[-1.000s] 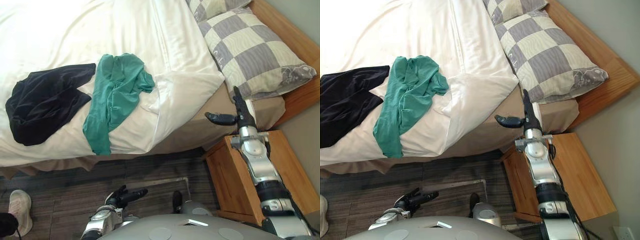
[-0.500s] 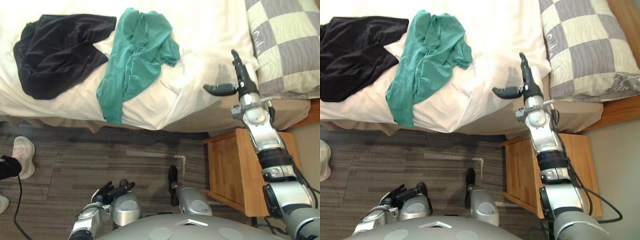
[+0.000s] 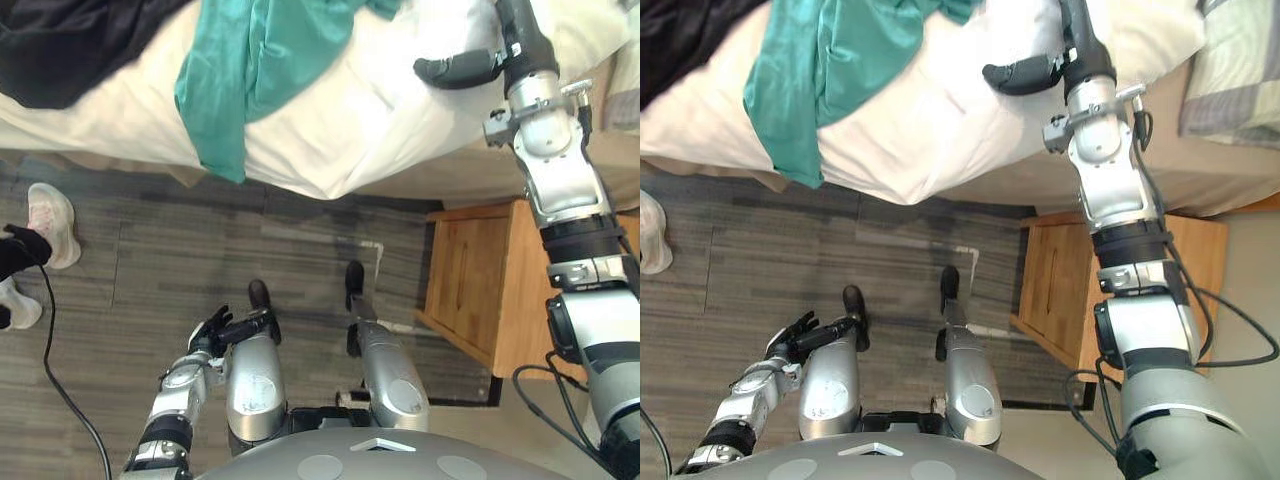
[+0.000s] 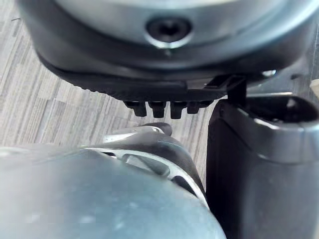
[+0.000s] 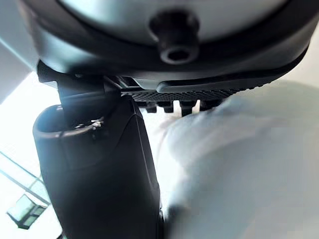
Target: Tidy up the quilt and then pick up the clothes from the bed and put them into the laundry hamper
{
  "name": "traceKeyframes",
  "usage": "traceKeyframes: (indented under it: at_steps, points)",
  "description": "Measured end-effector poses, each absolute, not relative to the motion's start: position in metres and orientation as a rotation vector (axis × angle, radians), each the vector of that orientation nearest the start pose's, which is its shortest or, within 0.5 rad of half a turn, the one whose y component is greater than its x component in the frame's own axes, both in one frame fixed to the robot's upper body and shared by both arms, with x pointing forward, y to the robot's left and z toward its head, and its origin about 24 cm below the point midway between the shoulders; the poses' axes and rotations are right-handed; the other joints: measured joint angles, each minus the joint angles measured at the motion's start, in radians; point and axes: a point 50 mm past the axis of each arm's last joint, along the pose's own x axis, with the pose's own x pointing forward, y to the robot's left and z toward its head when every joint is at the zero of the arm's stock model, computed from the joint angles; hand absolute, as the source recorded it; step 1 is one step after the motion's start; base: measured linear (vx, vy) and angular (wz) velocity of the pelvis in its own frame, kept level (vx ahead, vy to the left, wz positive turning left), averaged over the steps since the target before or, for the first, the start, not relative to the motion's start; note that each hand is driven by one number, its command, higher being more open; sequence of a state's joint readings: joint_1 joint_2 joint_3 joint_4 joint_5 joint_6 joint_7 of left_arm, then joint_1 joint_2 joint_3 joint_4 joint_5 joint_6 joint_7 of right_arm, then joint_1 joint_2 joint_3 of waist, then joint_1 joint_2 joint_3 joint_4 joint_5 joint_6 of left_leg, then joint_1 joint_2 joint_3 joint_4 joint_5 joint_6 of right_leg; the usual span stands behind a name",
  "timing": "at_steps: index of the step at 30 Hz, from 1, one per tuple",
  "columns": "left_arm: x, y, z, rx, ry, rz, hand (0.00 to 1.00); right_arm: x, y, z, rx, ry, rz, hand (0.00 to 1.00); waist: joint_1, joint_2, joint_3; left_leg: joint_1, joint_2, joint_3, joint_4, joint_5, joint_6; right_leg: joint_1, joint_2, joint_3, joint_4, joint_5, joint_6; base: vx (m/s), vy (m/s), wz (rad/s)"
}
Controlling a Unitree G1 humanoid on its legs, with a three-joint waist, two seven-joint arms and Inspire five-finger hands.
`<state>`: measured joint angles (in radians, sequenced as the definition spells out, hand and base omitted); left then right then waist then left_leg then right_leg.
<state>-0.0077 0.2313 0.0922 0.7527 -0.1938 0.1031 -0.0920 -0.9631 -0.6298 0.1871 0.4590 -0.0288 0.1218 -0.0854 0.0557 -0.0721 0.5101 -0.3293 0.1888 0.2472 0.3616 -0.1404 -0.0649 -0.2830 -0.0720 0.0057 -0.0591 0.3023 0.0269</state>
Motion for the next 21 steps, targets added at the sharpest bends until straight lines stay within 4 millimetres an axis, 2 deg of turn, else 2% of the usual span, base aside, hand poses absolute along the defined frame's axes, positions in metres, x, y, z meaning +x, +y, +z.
traceKeyframes:
  at_steps: [2, 6, 7, 9, 12, 15, 16, 17, 18, 19, 20, 21]
  points:
    - [0.183, 0.236, -0.105, -0.044, 0.785, 0.141, 1.0, 0.385, -0.223, 0.274, -0.68, -0.358, -0.178, 0.0, 0.001, 0.014, 0.005, -0.03, -0.006, 0.001, 0.017, -0.004, 0.007, -0.024, -0.007, -0.001, 0.0, 0.005, 0.002, -0.09, 0.069, 0.0]
    - [0.189, 0.222, -0.105, -0.041, 0.763, 0.093, 1.0, 0.379, -0.246, 0.304, -0.719, -0.383, -0.229, 0.0, -0.002, 0.066, 0.013, -0.065, -0.029, 0.007, 0.036, -0.007, 0.022, -0.053, -0.03, -0.001, -0.001, 0.008, 0.004, -0.08, 0.078, -0.02]
    - [0.19, 0.219, -0.105, -0.036, 0.758, 0.082, 1.0, 0.377, -0.25, 0.307, -0.703, -0.39, -0.229, 0.0, -0.002, 0.077, 0.012, -0.068, -0.033, 0.015, 0.038, -0.007, 0.023, -0.059, -0.035, 0.0, -0.001, 0.008, 0.005, -0.07, 0.067, -0.1]
    - [0.19, 0.218, -0.105, -0.03, 0.751, 0.079, 1.0, 0.377, -0.251, 0.306, -0.688, -0.401, -0.224, 0.0, -0.006, 0.082, 0.011, -0.067, -0.036, 0.026, 0.039, -0.007, 0.024, -0.063, -0.039, 0.001, -0.004, 0.008, 0.005, -0.05, 0.029, -0.14]
    - [0.191, 0.218, -0.105, -0.028, 0.734, 0.08, 1.0, 0.372, -0.257, 0.293, -0.571, -0.421, -0.223, 0.0, -0.008, 0.081, 0.011, -0.063, -0.034, 0.041, 0.05, -0.013, 0.027, -0.061, -0.038, 0.005, -0.011, 0.008, 0.005, -0.06, -0.004, -0.14]
    - [0.189, 0.218, -0.105, -0.03, 0.738, 0.08, 1.0, 0.361, -0.264, 0.252, -0.407, -0.41, -0.222, 0.0, -0.017, 0.078, 0.008, -0.025, -0.024, 0.065, 0.056, -0.027, 0.025, -0.036, -0.029, 0.031, -0.011, 0.008, 0.005, -0.05, -0.008, -0.24]
    - [0.185, 0.217, -0.108, -0.035, 0.75, 0.078, 1.0, 0.356, -0.261, 0.228, -0.328, -0.386, -0.218, 1.0, -0.034, 0.071, -0.001, -0.002, -0.021, 0.076, 0.056, -0.036, 0.025, -0.02, -0.026, 0.046, -0.012, 0.008, 0.005, -0.03, 0.009, -0.34]
    - [0.178, 0.218, -0.111, -0.038, 0.774, 0.078, 1.0, 0.35, -0.258, 0.197, -0.249, -0.337, -0.221, 1.0, -0.049, 0.056, -0.033, 0.012, -0.018, 0.09, 0.056, -0.045, 0.022, -0.017, -0.024, 0.061, -0.013, 0.008, 0.005, -0.03, 0.01, -0.34]
    - [0.175, 0.218, -0.113, -0.04, 0.787, 0.079, 1.0, 0.345, -0.257, 0.18, -0.213, -0.305, -0.229, 1.0, -0.06, 0.053, -0.052, 0.016, -0.018, 0.092, 0.057, -0.049, 0.017, -0.014, -0.024, 0.06, -0.014, 0.008, 0.005, 0.0, 0.008, -0.31]
    - [0.171, 0.215, -0.117, -0.041, 0.814, 0.073, 1.0, 0.332, -0.258, 0.148, -0.13, -0.244, -0.259, 1.0, -0.078, 0.043, -0.089, 0.032, -0.018, 0.101, 0.054, -0.055, 0.018, -0.005, -0.024, 0.063, -0.015, 0.008, 0.005, 0.01, 0.001, -0.17]
    - [0.168, 0.213, -0.119, -0.039, 0.827, 0.068, 1.0, 0.326, -0.257, 0.132, -0.082, -0.21, -0.276, 1.0, -0.087, 0.037, -0.104, 0.044, -0.018, 0.106, 0.052, -0.058, 0.018, 0.005, -0.024, 0.068, -0.017, 0.007, 0.005, 0.01, 0.015, -0.39]
    - [0.157, 0.218, -0.125, -0.027, 0.876, 0.081, 1.0, 0.308, -0.253, 0.097, 0.068, -0.159, -0.31, 1.0, -0.097, 0.019, -0.146, 0.089, -0.008, 0.133, 0.049, -0.075, 0.013, 0.032, -0.016, 0.087, -0.018, 0.004, 0.003, 0.01, 0.018, -0.42]
